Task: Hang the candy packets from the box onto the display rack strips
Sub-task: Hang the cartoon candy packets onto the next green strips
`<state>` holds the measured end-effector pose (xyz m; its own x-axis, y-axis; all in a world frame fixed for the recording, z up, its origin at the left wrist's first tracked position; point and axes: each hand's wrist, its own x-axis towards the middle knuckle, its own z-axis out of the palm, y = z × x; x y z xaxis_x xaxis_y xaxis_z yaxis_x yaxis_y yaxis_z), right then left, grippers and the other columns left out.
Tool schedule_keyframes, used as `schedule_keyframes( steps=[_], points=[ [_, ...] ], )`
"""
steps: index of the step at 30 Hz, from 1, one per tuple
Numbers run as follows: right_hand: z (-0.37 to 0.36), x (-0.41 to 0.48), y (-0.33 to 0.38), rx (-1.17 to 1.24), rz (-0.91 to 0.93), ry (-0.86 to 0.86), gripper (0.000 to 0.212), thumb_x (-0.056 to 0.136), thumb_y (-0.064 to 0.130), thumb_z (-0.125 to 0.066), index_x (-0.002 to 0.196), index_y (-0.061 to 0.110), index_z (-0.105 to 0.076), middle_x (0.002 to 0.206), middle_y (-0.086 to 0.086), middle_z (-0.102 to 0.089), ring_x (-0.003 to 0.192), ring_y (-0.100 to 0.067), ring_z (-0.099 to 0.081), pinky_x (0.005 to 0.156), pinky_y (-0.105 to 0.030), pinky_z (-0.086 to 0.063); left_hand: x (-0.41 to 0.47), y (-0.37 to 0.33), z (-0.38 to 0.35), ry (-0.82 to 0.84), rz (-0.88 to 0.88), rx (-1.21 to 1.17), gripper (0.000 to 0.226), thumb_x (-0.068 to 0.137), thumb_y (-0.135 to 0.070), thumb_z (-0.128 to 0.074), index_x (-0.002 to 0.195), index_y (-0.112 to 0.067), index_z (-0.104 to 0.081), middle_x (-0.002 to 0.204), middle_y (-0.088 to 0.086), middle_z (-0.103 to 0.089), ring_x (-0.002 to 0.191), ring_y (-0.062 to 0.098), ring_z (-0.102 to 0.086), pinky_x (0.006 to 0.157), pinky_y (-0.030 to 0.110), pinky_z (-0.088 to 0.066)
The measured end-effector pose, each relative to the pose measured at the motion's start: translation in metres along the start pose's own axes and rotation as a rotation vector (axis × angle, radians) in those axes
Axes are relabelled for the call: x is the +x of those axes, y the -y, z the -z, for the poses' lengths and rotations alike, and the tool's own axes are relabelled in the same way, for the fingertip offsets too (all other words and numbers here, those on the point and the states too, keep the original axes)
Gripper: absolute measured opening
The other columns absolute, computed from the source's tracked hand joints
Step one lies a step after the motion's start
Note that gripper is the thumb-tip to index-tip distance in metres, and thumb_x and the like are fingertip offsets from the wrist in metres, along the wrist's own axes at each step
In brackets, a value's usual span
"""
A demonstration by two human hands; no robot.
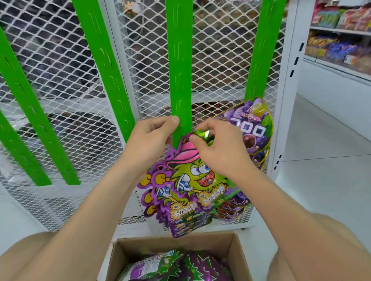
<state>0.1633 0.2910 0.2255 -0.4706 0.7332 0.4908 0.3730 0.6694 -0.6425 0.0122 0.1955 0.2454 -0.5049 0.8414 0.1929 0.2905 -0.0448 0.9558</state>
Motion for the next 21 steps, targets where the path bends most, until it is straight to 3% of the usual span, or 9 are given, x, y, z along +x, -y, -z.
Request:
schedule_keyframes(
  steps=[3, 5, 7, 9, 11, 13, 15, 18, 21],
  points=[
    [0.003, -0.004, 0.004, 0.081, 0.024, -0.054, 0.013, 0.088, 0.040, -0.072, 0.085, 0.029, -0.066, 0.069, 0.011, -0.069, 0.067, -0.011, -0.065, 0.081, -0.043, -0.055, -0.004, -0.002, 0.002, 0.013, -0.006, 0.011, 0.033, 0.104, -0.041, -0.065, 0.093, -0.014, -0.080, 0.086, 0.006, -0.064, 0.081, 0.016, -0.056, 0.079, 0.032, -0.046],
    [0.010, -0.005, 0.008, 0.156, 0.042, -0.104, 0.012, 0.091, 0.032, -0.073, 0.084, 0.024, -0.067, 0.066, 0.005, -0.067, 0.060, -0.010, -0.061, 0.067, -0.028, -0.052, -0.006, -0.006, 0.001, 0.008, 0.029, 0.008, 0.027, 0.103, -0.038, -0.067, 0.097, -0.017, -0.083, 0.089, -0.012, -0.070, 0.082, 0.005, -0.063, 0.080, 0.016, -0.042],
    [0.015, -0.005, 0.011, 0.196, 0.075, -0.139, 0.011, 0.093, 0.025, -0.071, 0.083, 0.022, -0.067, 0.065, 0.004, -0.064, 0.058, -0.011, -0.058, 0.059, -0.023, -0.045, -0.005, -0.007, 0.002, -0.013, 0.058, 0.013, 0.020, 0.100, -0.038, -0.070, 0.094, -0.024, -0.083, 0.082, -0.029, -0.072, 0.081, -0.011, -0.065, 0.079, 0.013, -0.039],
    [0.014, -0.003, 0.012, 0.200, 0.095, -0.167, 0.010, 0.093, 0.027, -0.067, 0.084, 0.024, -0.067, 0.067, 0.007, -0.063, 0.066, -0.015, -0.058, 0.065, -0.032, -0.048, -0.005, -0.009, 0.003, -0.024, 0.070, 0.031, 0.024, 0.097, -0.044, -0.071, 0.090, -0.025, -0.082, 0.083, -0.020, -0.071, 0.083, -0.001, -0.067, 0.082, 0.018, -0.043],
    [0.011, 0.000, 0.012, 0.167, 0.103, -0.194, 0.009, 0.093, 0.033, -0.065, 0.087, 0.027, -0.068, 0.071, 0.010, -0.065, 0.076, -0.020, -0.061, 0.074, -0.045, -0.052, -0.004, -0.009, 0.005, -0.009, 0.068, 0.019, 0.047, 0.091, -0.057, -0.069, 0.081, -0.011, -0.077, 0.082, 0.001, -0.066, 0.076, 0.027, -0.067, 0.095, 0.028, -0.050],
    [0.008, 0.002, 0.014, 0.125, 0.124, -0.216, 0.010, 0.093, 0.036, -0.065, 0.091, 0.028, -0.070, 0.074, 0.012, -0.067, 0.083, -0.022, -0.061, 0.081, -0.051, -0.051, -0.006, -0.011, 0.006, -0.003, 0.058, 0.009, 0.058, 0.089, -0.064, -0.065, 0.075, -0.008, -0.070, 0.088, 0.008, -0.070, 0.081, 0.026, -0.068, 0.107, 0.043, -0.052],
    [0.005, 0.003, 0.016, 0.112, 0.129, -0.238, 0.012, 0.093, 0.038, -0.066, 0.093, 0.028, -0.072, 0.075, 0.012, -0.068, 0.085, -0.021, -0.061, 0.085, -0.052, -0.049, -0.008, -0.012, 0.004, 0.030, 0.049, 0.012, 0.050, 0.095, -0.065, -0.061, 0.078, -0.022, -0.080, 0.105, 0.009, -0.081, 0.102, 0.027, -0.076, 0.110, 0.049, -0.051],
    [0.003, 0.005, 0.018, 0.116, 0.119, -0.276, 0.015, 0.092, 0.041, -0.066, 0.094, 0.028, -0.073, 0.073, 0.011, -0.067, 0.082, -0.023, -0.062, 0.085, -0.054, -0.050, -0.013, -0.017, 0.002, 0.066, 0.024, 0.022, 0.048, 0.102, -0.059, -0.057, 0.076, -0.027, -0.083, 0.088, 0.001, -0.083, 0.091, 0.016, -0.079, 0.104, 0.038, -0.055],
    [0.003, 0.005, 0.020, 0.126, 0.093, -0.299, 0.015, 0.091, 0.041, -0.065, 0.092, 0.028, -0.074, 0.069, 0.010, -0.066, 0.077, -0.023, -0.063, 0.081, -0.054, -0.052, -0.014, -0.021, 0.002, 0.060, -0.004, 0.019, 0.048, 0.104, -0.056, -0.057, 0.084, -0.021, -0.085, 0.087, 0.002, -0.083, 0.088, 0.016, -0.080, 0.098, 0.035, -0.057]
  ],
)
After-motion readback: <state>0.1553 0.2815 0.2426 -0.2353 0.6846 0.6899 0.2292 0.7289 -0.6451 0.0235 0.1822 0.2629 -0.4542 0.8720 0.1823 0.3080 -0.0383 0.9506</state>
